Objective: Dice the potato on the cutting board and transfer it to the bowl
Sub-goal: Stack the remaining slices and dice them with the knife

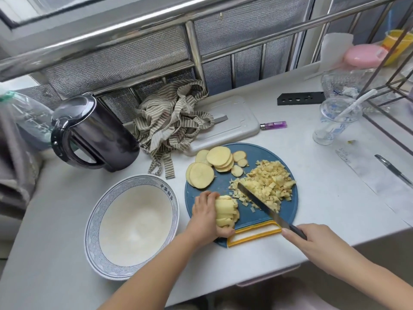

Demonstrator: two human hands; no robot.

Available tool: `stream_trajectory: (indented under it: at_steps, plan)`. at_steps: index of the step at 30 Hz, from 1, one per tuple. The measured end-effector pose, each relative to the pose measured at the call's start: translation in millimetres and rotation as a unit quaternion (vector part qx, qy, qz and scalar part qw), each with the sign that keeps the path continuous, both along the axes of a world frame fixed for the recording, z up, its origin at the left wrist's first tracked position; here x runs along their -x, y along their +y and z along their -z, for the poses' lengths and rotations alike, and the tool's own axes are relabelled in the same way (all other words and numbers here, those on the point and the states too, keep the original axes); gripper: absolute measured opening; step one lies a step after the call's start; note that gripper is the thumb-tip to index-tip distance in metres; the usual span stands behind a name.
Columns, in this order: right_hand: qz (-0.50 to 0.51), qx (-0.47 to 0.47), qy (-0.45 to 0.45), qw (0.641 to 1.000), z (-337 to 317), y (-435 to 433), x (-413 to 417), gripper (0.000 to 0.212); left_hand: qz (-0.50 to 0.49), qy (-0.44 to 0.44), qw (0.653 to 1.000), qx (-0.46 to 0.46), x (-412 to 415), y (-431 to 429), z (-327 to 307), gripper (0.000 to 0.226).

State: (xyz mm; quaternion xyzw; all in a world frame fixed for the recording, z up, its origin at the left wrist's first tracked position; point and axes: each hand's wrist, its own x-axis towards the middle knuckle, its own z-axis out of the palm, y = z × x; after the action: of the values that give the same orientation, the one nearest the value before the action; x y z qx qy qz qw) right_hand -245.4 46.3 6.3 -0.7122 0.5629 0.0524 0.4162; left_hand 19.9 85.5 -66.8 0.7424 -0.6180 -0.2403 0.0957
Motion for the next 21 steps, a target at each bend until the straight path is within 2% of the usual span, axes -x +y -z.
stream_trajectory:
  at_steps: [8, 13, 19, 21]
  plan:
    - [0.027, -0.051, 0.003, 0.998, 17.7, 31.0, 0.5, 0.050, -0.062, -0.006, 0.998, 0.019, 5.5, 8.6, 5.6, 0.101]
    - [0.060, -0.058, -0.034, 0.996, 25.6, 42.7, -14.0, 0.048, -0.040, 0.005, 0.999, 0.020, 0.6, 7.4, 4.8, 0.107]
    - [0.081, -0.046, -0.039, 0.995, 31.2, 52.4, -24.1, 0.049, -0.005, 0.053, 0.996, 0.067, -3.1, 22.4, 4.2, 0.121]
    - [0.089, -0.042, -0.042, 0.994, 31.7, 54.0, -27.4, 0.049, -0.003, 0.045, 0.996, 0.081, -3.9, 33.9, 10.4, 0.123]
